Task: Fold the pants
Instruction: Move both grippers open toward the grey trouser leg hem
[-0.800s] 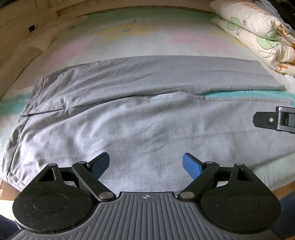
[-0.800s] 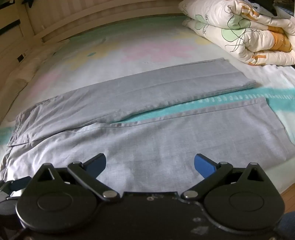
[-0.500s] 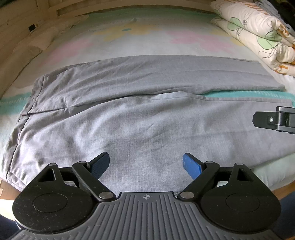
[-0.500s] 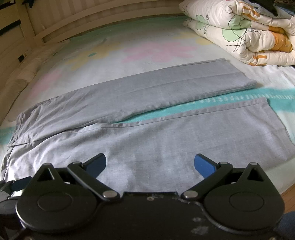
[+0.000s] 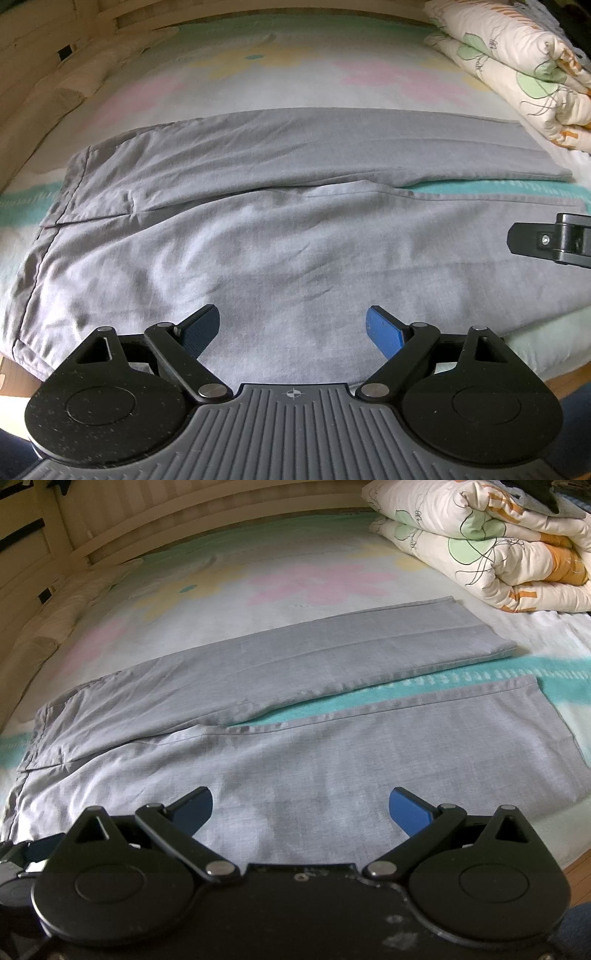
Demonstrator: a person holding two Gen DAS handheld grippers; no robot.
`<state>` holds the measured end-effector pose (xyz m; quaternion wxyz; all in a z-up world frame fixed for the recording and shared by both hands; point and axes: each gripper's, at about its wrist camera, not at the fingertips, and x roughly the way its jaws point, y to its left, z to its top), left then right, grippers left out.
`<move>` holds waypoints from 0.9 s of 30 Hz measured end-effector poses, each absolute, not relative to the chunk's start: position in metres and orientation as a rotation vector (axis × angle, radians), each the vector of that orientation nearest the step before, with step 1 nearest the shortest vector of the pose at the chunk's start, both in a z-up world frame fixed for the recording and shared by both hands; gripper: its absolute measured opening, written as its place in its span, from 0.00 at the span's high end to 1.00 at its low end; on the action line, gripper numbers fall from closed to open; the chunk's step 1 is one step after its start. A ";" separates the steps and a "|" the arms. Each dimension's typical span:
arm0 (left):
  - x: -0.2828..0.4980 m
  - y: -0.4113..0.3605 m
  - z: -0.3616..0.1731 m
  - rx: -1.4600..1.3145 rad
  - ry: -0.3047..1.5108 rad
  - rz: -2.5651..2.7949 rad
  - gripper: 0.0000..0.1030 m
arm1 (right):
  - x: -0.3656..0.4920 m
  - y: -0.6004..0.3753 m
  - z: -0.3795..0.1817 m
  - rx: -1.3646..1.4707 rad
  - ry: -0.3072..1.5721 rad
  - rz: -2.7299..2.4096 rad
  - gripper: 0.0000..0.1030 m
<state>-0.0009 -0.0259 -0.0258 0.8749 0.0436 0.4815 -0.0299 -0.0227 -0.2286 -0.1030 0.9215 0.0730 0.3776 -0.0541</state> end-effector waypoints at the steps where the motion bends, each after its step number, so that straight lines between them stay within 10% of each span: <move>1: -0.001 -0.026 -0.026 0.091 1.009 -0.063 0.16 | -0.023 -0.228 -0.103 0.151 0.774 -0.109 0.00; 27: 0.027 0.007 0.001 0.016 0.952 -0.006 0.31 | -0.021 -0.237 -0.091 0.258 0.627 -0.053 0.00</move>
